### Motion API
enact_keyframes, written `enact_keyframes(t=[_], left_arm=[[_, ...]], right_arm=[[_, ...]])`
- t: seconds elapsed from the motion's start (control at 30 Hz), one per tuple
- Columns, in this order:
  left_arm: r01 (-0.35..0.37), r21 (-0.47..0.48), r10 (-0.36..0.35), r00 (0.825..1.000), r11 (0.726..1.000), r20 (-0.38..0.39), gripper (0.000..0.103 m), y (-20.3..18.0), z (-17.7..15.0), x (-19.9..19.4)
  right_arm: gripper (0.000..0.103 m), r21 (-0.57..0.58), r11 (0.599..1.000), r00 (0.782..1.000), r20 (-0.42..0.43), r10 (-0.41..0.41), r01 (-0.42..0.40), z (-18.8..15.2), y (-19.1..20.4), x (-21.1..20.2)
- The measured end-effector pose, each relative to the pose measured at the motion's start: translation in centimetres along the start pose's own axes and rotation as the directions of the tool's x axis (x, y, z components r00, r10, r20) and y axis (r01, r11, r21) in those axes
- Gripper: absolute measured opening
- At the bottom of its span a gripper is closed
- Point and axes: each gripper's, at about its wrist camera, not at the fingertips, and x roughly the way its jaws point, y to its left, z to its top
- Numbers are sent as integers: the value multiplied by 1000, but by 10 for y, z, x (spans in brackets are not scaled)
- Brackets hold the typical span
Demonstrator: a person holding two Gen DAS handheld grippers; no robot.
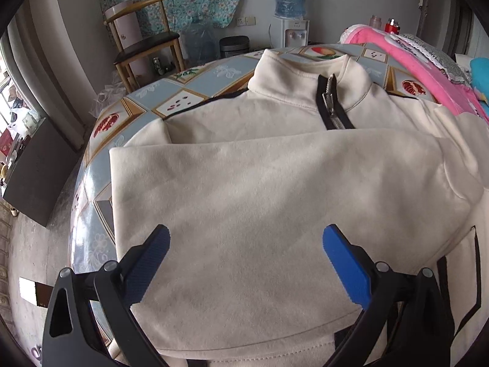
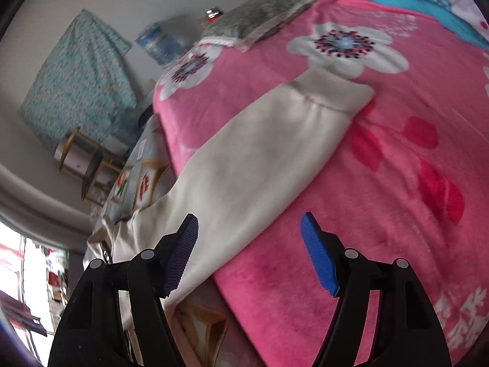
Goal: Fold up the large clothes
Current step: 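Grasp the sleeve cuff on the pink blanket with the right gripper, fold it over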
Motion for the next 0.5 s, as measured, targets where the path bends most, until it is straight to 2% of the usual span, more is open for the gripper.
enact_keyframes(t=[0.1,0.2,0.4,0.47,0.5], left_arm=[[-19,-8,19,999,1000,-29,98,0,-4,10],[5,-46,-6,1000,999,-23,98,5,-7,12],[26,-72,-29,999,997,-33,99,9,-7,15],[29,-73,-32,999,997,-36,99,9,-7,15],[32,-74,-34,999,997,-38,99,10,-7,15]], right_arm=[[67,92,996,999,29,-26,23,34,-35,2],[63,151,988,998,47,-33,26,59,-56,11],[49,251,966,997,19,-73,66,91,-84,53],[32,285,955,997,-5,-78,76,93,-92,68],[29,295,952,996,-17,-84,85,92,-95,75]])
